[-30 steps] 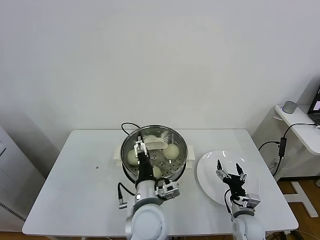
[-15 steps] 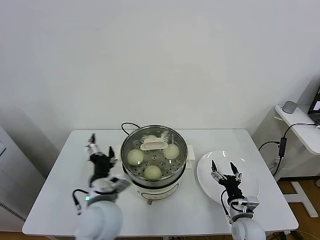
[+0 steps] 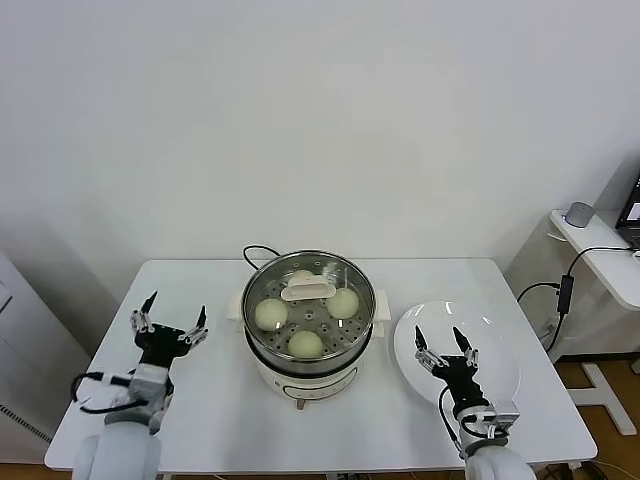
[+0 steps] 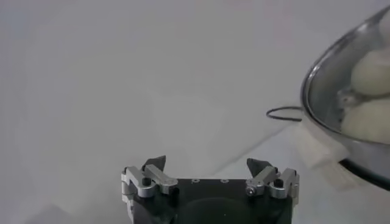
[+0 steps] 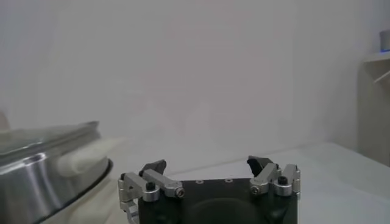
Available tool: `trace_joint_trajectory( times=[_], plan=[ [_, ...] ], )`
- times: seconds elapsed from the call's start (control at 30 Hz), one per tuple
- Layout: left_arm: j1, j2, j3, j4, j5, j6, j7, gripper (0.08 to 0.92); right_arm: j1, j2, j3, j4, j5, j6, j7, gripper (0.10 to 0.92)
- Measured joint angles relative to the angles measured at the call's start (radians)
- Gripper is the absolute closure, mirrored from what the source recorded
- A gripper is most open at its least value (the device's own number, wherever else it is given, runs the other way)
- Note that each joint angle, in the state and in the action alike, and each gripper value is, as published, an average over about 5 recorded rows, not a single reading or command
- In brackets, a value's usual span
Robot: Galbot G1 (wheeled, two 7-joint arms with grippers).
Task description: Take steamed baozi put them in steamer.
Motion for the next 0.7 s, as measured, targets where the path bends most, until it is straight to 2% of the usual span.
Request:
trace_joint_trajectory(
  times=[0.17,0.33,0.7],
  plan=[
    [0.053,-0.003,-0.037,0.042,-0.097,-0.15,-0.02,0.177,-0.046,-0.019,-0.003,0.037,0.003,-0.026,0.011,0.203],
    [0.112,-0.005,-0.05,0.081,-0.153,-0.246,-0.042,0.177,-0.096,-0.032,-0.012,0.074,0.002,-0.046,0.021,0.203],
    [0.223,0.0,-0.043,0.096,-0.241,-0.287,-0.023,0.177,-0.174,-0.041,-0.025,0.143,-0.005,-0.067,0.038,0.203]
  ],
)
